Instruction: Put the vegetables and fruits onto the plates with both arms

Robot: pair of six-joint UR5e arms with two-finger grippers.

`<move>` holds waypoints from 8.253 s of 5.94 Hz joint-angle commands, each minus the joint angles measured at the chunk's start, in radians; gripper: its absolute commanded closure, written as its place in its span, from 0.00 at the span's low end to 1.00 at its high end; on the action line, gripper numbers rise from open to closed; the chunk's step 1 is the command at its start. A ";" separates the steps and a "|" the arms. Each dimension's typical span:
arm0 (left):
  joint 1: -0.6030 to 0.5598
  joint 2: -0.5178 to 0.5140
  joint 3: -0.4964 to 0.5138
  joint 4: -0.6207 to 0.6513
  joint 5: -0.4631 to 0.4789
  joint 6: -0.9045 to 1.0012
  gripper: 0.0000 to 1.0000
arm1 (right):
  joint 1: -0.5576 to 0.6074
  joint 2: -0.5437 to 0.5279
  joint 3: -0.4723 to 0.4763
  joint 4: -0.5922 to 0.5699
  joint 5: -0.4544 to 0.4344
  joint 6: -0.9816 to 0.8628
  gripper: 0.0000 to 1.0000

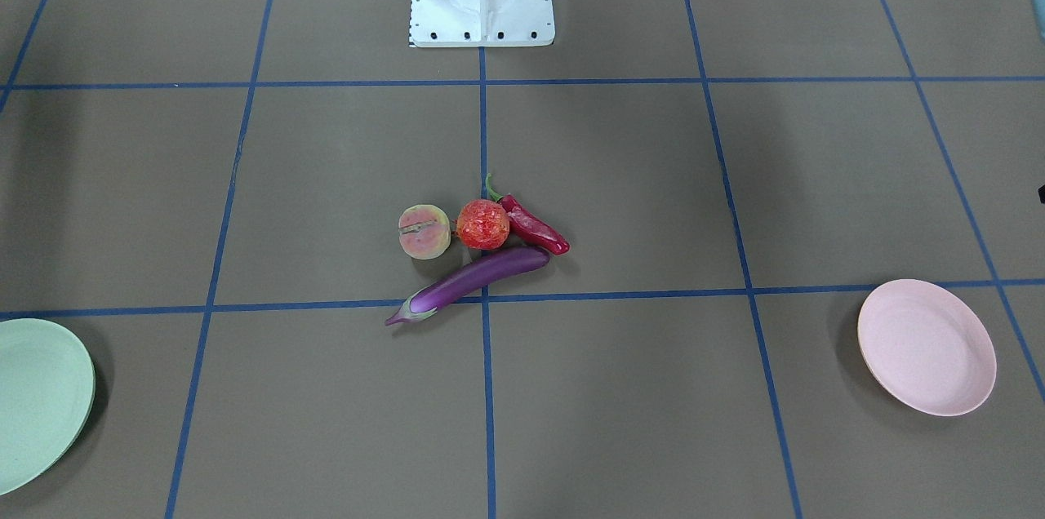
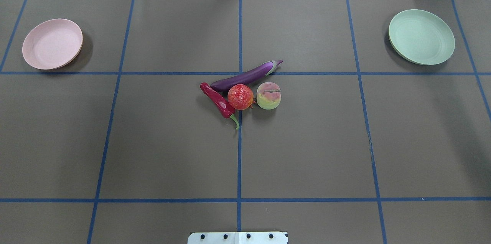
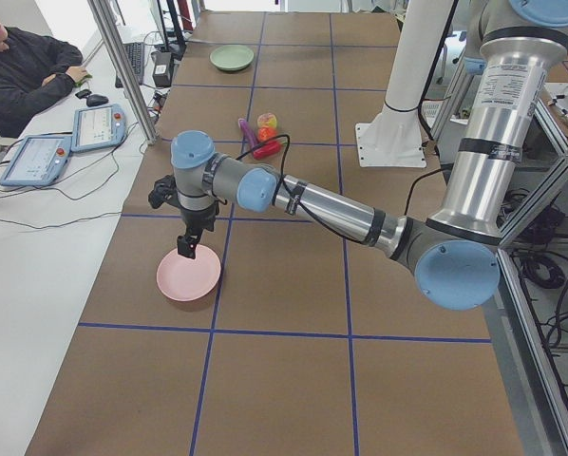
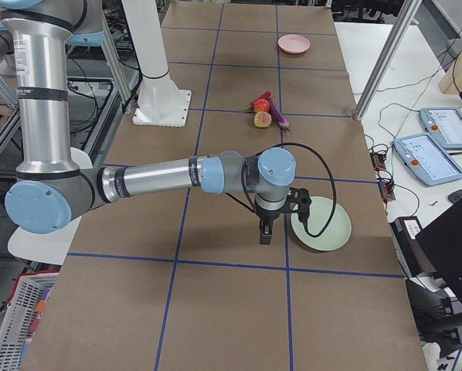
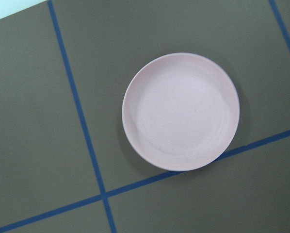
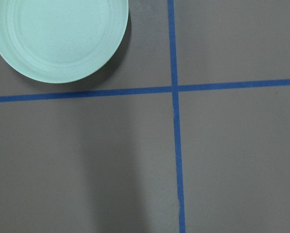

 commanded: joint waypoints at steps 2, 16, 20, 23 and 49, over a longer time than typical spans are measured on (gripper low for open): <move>0.180 -0.060 -0.061 -0.023 -0.034 -0.346 0.00 | -0.019 0.020 -0.032 0.102 0.044 0.006 0.00; 0.753 -0.622 0.334 -0.105 0.347 -1.526 0.00 | -0.066 0.063 -0.070 0.107 0.076 0.032 0.00; 0.771 -0.571 0.336 -0.103 0.339 -1.558 0.10 | -0.066 0.063 -0.075 0.107 0.076 0.030 0.00; 0.800 -0.571 0.341 -0.112 0.338 -1.590 0.24 | -0.066 0.063 -0.075 0.107 0.076 0.030 0.00; 0.345 -0.536 0.799 -0.091 0.557 -0.484 0.00 | -0.810 0.623 -0.137 0.225 -0.261 1.182 0.00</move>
